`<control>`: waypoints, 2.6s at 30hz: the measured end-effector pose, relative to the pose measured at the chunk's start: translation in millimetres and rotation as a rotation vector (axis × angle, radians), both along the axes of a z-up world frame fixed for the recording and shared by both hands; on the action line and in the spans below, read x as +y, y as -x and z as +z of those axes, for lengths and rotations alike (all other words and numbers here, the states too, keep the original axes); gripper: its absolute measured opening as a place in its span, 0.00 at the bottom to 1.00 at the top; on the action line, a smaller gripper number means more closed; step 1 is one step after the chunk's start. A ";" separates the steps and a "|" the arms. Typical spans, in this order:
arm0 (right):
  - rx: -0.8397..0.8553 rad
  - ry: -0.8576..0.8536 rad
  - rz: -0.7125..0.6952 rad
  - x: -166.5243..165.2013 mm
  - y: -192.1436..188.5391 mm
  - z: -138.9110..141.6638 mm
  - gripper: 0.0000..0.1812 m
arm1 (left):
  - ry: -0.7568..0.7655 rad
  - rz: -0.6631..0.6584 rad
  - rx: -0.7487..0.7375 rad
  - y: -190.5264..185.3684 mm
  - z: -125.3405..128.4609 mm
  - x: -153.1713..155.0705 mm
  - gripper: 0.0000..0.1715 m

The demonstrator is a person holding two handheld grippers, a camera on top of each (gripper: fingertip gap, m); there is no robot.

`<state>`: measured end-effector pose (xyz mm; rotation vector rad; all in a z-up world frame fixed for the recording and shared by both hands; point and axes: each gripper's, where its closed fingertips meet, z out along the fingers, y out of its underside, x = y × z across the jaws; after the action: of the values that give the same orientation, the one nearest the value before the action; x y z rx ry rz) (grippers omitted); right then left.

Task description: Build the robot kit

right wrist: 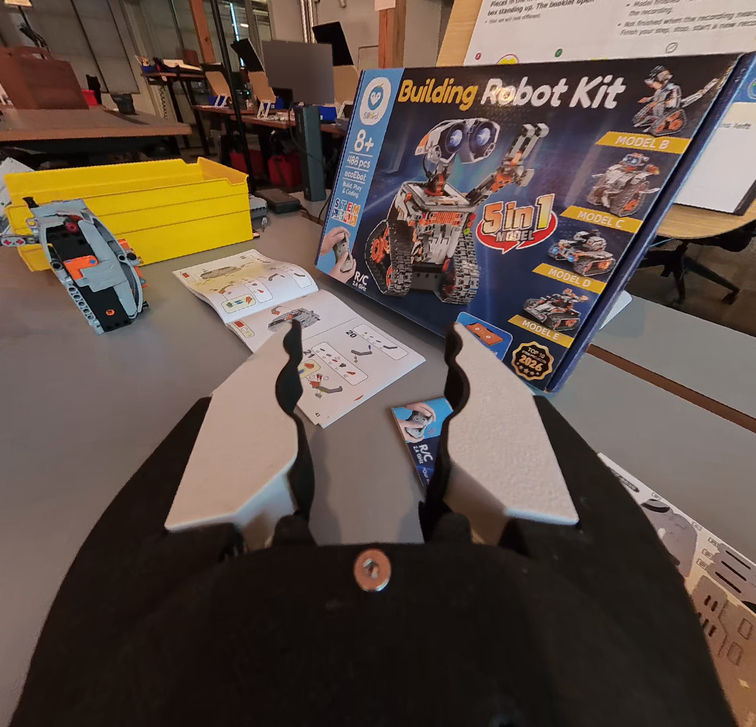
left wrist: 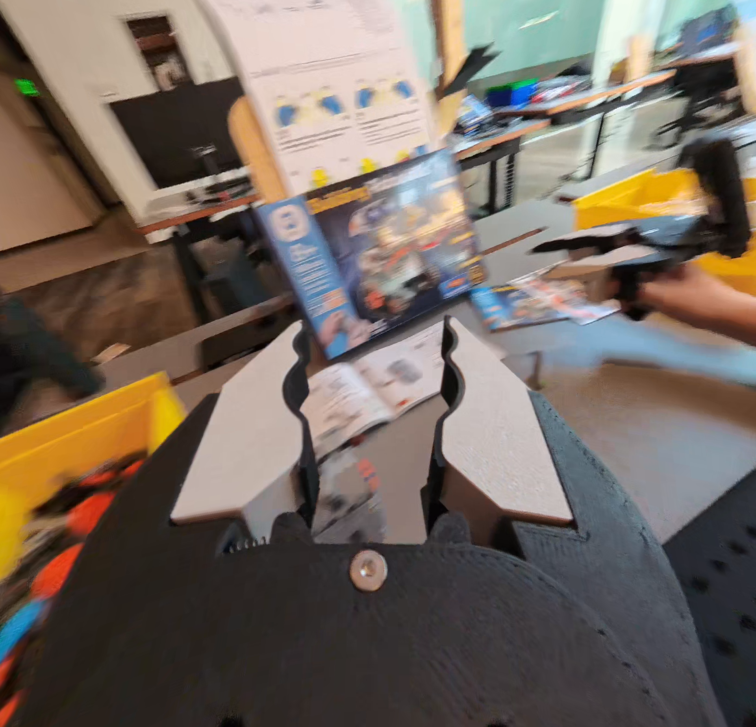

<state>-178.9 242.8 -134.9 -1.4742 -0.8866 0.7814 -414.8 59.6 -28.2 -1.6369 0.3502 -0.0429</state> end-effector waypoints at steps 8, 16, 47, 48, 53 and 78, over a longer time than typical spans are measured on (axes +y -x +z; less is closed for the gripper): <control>-0.308 -0.126 -0.220 29.1 -26.3 -28.1 0.18 | 0.247 0.256 0.103 213.8 1.1 -45.7 0.29; -0.440 -0.184 -0.234 -1.6 18.5 -26.5 0.18 | 0.466 0.158 0.084 245.9 -30.5 8.2 0.30; -0.264 -0.081 -0.175 14.5 122.3 -24.8 0.26 | 1.380 -0.150 0.220 290.7 -224.2 69.8 0.14; -0.279 -0.075 -0.175 15.0 121.8 -28.1 0.26 | 1.407 -0.162 0.212 290.9 -221.6 60.1 0.13; -0.324 -0.097 -0.162 12.6 124.4 -32.3 0.26 | 1.355 -0.227 0.117 286.4 -193.8 49.1 0.20; -0.335 -0.097 -0.092 -3.6 137.4 -31.7 0.26 | 1.528 -0.038 0.062 298.2 -222.0 54.8 0.00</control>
<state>-316.3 239.2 -166.6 -1.5730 -1.0819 0.4228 -713.0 114.4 -250.3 -3.1422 0.4145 -0.3586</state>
